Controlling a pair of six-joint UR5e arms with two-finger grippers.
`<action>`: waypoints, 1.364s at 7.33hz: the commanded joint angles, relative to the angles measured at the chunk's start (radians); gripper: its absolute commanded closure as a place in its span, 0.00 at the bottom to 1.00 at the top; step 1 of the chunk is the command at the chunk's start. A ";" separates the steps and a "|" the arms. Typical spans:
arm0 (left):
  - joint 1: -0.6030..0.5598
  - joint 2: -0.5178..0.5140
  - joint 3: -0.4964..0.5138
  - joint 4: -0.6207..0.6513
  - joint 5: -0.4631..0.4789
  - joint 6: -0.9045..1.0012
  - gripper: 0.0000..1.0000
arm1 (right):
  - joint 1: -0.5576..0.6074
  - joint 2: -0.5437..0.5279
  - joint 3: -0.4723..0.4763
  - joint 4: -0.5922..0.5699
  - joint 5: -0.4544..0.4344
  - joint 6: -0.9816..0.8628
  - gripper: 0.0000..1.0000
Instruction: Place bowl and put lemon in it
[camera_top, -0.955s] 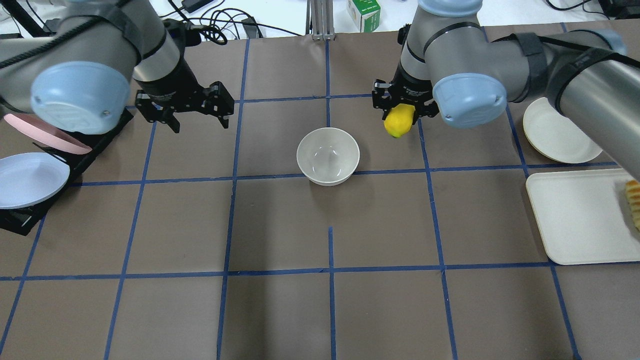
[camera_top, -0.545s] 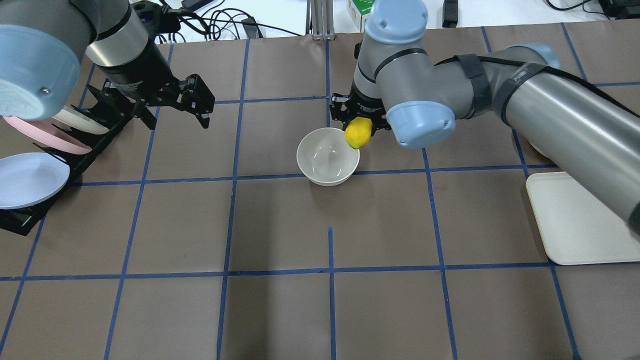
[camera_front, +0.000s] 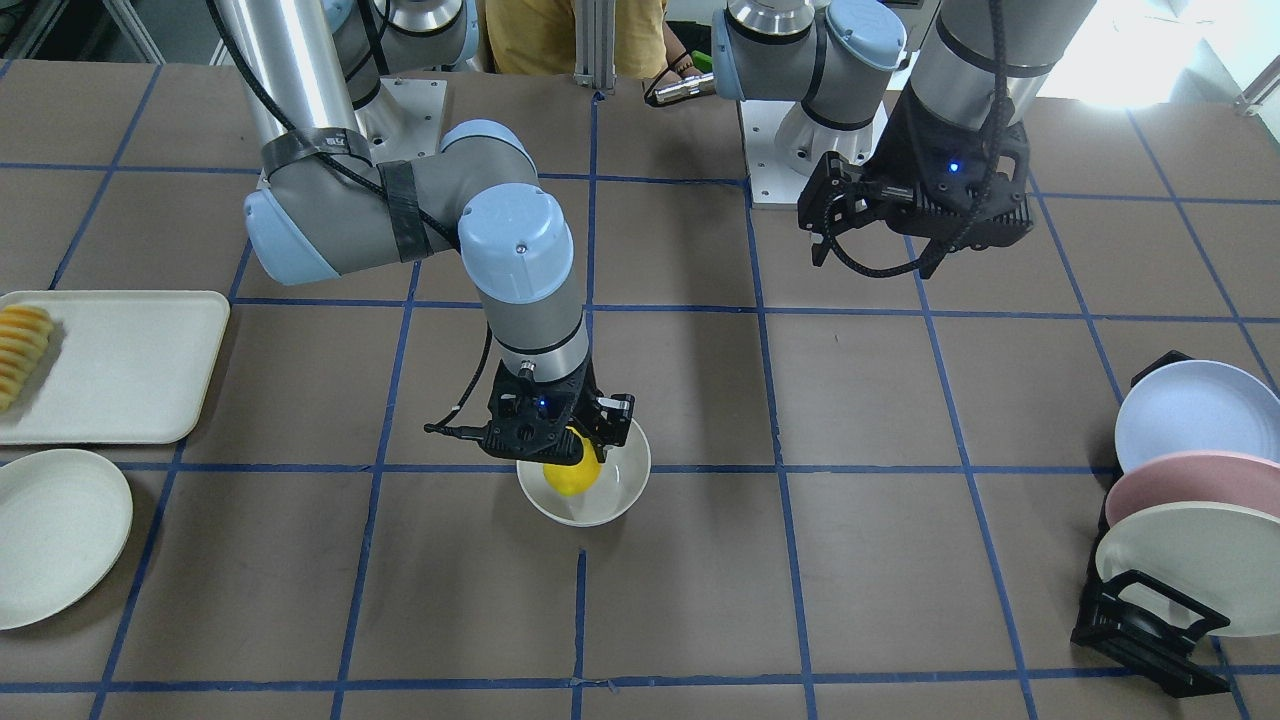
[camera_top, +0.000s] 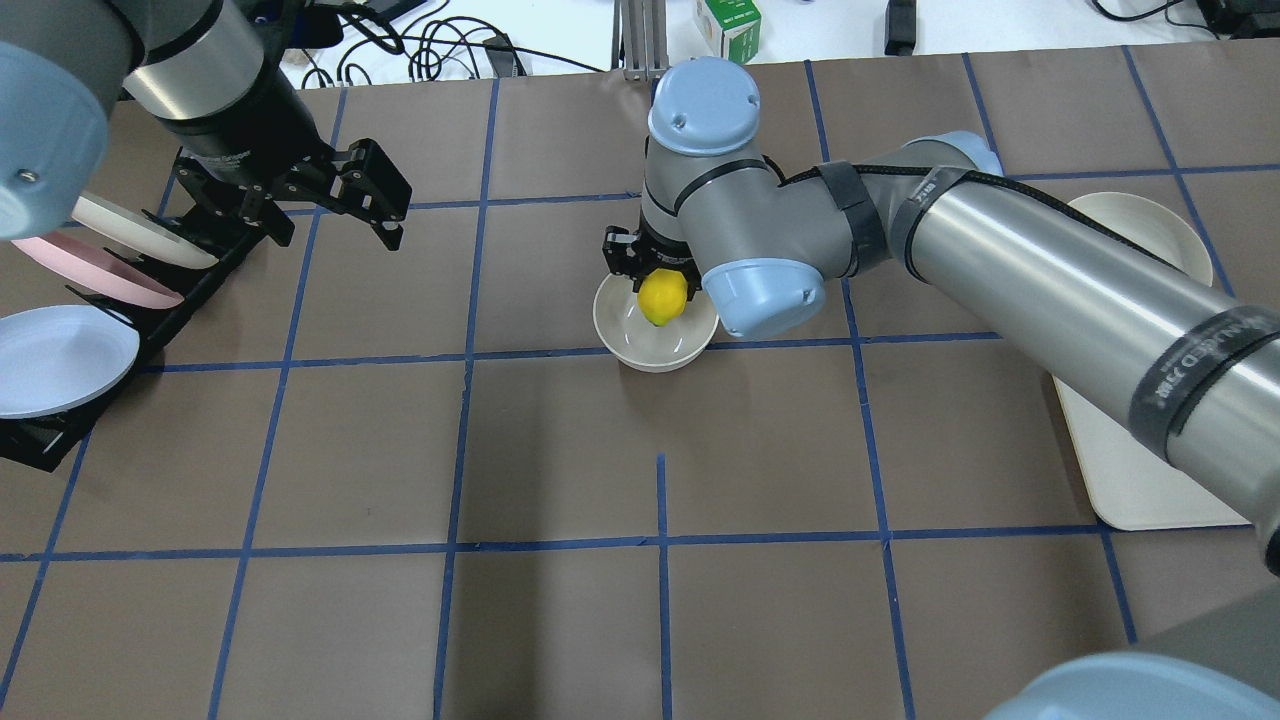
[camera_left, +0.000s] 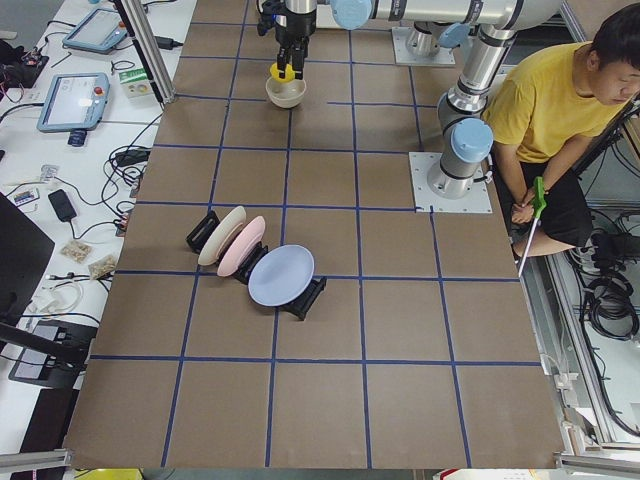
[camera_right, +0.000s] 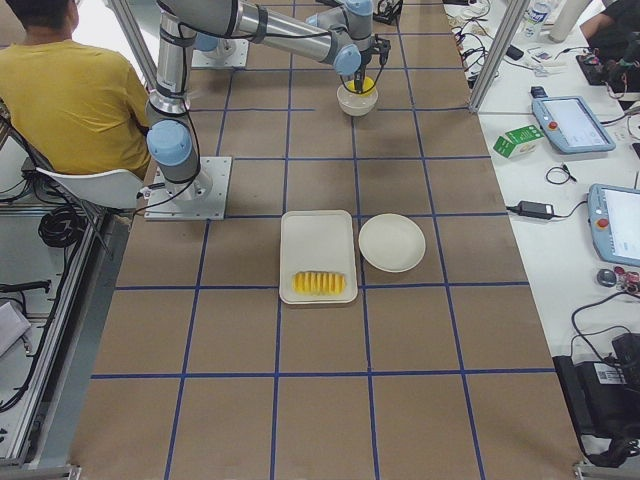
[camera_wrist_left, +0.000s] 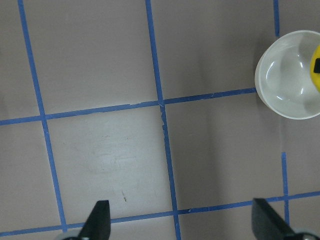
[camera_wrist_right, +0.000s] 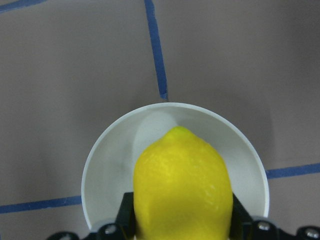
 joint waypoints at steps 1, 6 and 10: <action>0.016 0.016 0.004 -0.025 0.000 -0.002 0.00 | 0.006 0.054 0.002 -0.036 0.000 -0.008 1.00; 0.022 0.039 0.004 -0.065 0.006 -0.020 0.00 | 0.006 0.085 0.021 -0.024 0.000 -0.010 0.73; 0.042 0.039 0.018 -0.071 0.007 -0.020 0.00 | 0.004 0.067 0.006 -0.029 -0.009 -0.010 0.00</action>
